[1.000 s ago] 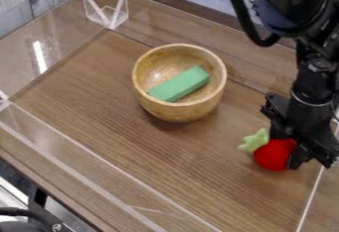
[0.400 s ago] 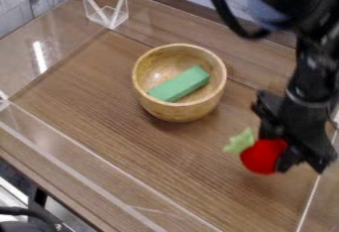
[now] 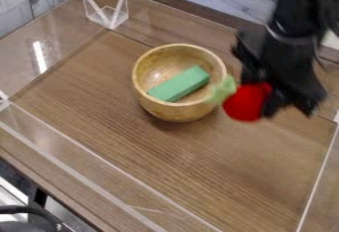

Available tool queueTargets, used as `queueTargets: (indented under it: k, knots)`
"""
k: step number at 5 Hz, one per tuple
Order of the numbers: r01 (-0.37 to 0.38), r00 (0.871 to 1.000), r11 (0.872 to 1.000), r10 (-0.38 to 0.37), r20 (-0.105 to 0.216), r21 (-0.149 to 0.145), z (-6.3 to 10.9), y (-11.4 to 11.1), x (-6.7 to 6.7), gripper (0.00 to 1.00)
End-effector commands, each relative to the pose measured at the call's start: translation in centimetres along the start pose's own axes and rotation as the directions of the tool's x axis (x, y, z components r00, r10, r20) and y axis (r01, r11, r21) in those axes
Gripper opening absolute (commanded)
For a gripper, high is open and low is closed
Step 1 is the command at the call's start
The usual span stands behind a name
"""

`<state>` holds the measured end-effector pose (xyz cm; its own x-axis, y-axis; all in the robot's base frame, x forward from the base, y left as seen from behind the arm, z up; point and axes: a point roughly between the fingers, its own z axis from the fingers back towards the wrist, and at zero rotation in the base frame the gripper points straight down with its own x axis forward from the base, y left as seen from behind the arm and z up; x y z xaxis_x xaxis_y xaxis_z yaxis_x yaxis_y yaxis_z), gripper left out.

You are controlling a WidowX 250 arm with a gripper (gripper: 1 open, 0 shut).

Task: Move the red fruit to the left

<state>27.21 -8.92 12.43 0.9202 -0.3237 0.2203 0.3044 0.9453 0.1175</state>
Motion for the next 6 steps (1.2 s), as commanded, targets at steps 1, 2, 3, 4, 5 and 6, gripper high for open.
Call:
queueTargets:
  k: [1,2,3,4,5,6]
  knots:
    - [-0.015,0.998,1.0,0.016,0.061,-0.018,0.8,-1.0,1.8,0.0]
    - [-0.023,0.997,0.999,0.025,0.069,-0.034,0.7,-1.5,2.2,0.0]
    - [-0.038,0.996,0.998,0.041,0.076,-0.045,0.5,-1.4,2.6,0.0]
    - [-0.058,0.994,0.997,0.062,0.085,-0.049,0.7,-1.0,2.8,0.0]
    - [-0.081,0.992,0.995,0.085,0.097,-0.051,1.0,-0.4,3.0,0.0]
    - [-0.1,0.989,0.993,0.105,0.103,-0.056,1.1,-0.1,3.1,0.0]
